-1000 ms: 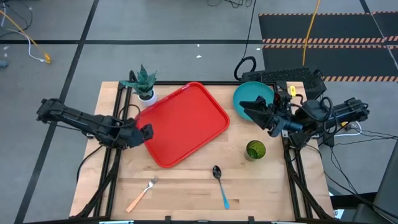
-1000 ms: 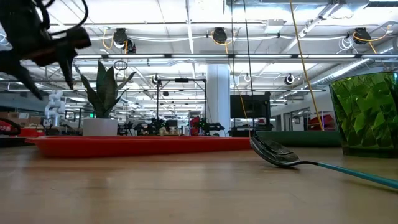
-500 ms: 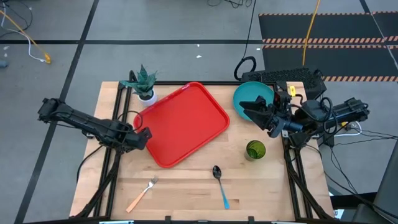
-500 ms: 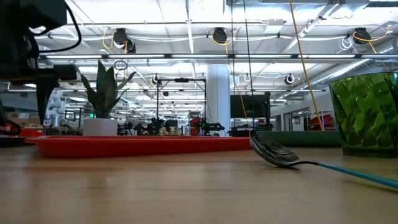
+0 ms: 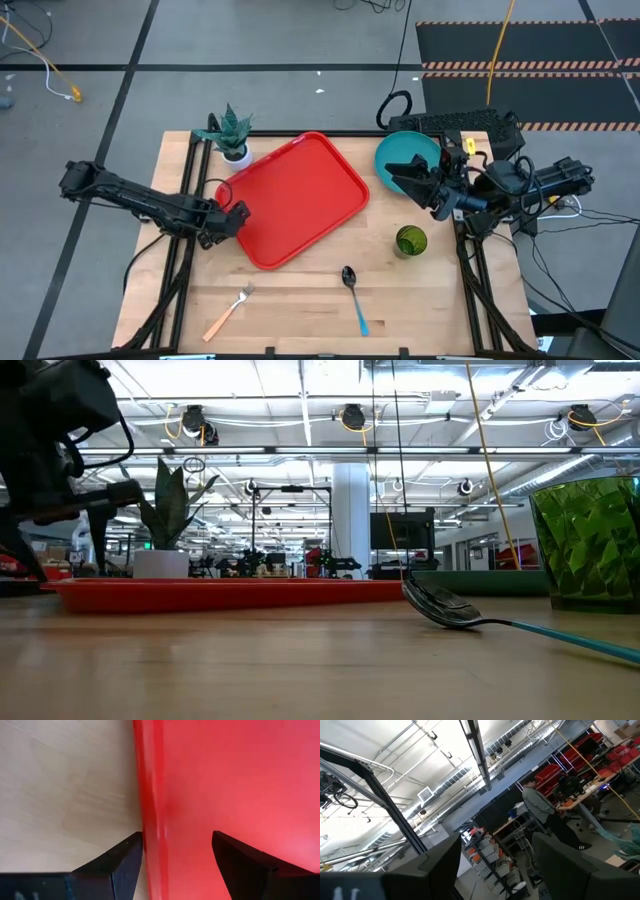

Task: Pick and place plate/cup/fork/spoon on tray
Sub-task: Move the red tray to the center of the table

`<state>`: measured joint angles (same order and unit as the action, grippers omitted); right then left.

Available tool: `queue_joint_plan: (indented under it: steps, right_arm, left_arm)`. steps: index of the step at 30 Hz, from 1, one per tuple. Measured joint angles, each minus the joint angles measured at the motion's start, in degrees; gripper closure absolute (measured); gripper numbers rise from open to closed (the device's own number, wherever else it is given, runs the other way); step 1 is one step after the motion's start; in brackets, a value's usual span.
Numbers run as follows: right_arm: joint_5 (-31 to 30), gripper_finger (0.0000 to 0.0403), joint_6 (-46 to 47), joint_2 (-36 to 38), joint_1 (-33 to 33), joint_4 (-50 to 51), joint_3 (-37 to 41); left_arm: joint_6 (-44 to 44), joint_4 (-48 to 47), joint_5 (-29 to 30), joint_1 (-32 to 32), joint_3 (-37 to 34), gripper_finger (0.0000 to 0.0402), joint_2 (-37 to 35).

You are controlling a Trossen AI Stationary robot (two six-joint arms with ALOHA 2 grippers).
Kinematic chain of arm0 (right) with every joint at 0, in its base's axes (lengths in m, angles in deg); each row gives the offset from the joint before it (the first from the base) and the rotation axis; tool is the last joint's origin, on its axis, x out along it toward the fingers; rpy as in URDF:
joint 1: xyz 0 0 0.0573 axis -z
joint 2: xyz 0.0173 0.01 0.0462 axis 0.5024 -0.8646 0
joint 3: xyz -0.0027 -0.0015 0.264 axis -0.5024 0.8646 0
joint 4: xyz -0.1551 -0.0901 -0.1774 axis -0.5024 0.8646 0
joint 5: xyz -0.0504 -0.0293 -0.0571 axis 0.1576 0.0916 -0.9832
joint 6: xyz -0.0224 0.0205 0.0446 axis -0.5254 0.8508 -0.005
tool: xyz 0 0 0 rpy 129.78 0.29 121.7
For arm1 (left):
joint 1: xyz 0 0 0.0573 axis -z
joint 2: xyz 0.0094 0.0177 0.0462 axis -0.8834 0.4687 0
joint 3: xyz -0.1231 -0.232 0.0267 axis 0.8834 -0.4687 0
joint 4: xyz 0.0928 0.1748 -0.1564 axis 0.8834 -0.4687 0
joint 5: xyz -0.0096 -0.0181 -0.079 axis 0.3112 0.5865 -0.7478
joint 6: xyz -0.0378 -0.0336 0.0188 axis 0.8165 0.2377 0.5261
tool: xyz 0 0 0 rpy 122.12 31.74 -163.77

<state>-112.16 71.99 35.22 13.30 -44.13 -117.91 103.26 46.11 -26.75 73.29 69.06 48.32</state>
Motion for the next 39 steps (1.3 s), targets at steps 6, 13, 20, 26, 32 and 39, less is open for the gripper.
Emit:
queue_joint_plan:
  steps: [6, 13, 20, 26, 32, 39]
  right_arm:
    - [0.0, 0.0164, 0.0, 0.0, 0.0, 0.0, 0.0]
    - [0.0, 0.0164, 0.0, 0.0, 0.0, 0.0, 0.0]
    - [0.0, 0.0164, 0.0, 0.0, 0.0, 0.0, 0.0]
    - [0.0, 0.0164, 0.1, 0.0, 0.0, -0.3, 0.0]
    - [0.0, 0.0164, 0.1, 0.0, 0.0, -1.2, 0.0]
    - [0.0, 0.0164, 0.1, 0.0, 0.0, -1.3, 0.0]
  left_arm:
    - [0.0, -0.1, -0.8, 0.0, -1.0, 0.0161, 0.0]
    - [-2.2, -0.1, -2.3, 0.0, -1.6, 0.0186, 0.0]
    - [-3.0, -0.1, -2.3, 0.0, -1.6, 0.0297, 0.0]
    - [-4.7, 0.4, -1.9, 0.0, -1.6, 0.0354, 0.0]
    - [-6.9, 0.7, -2.2, 0.0, -1.6, 0.035, 0.0]
    - [-11.5, 3.8, -3.7, 0.0, -1.6, 0.0347, 0.0]
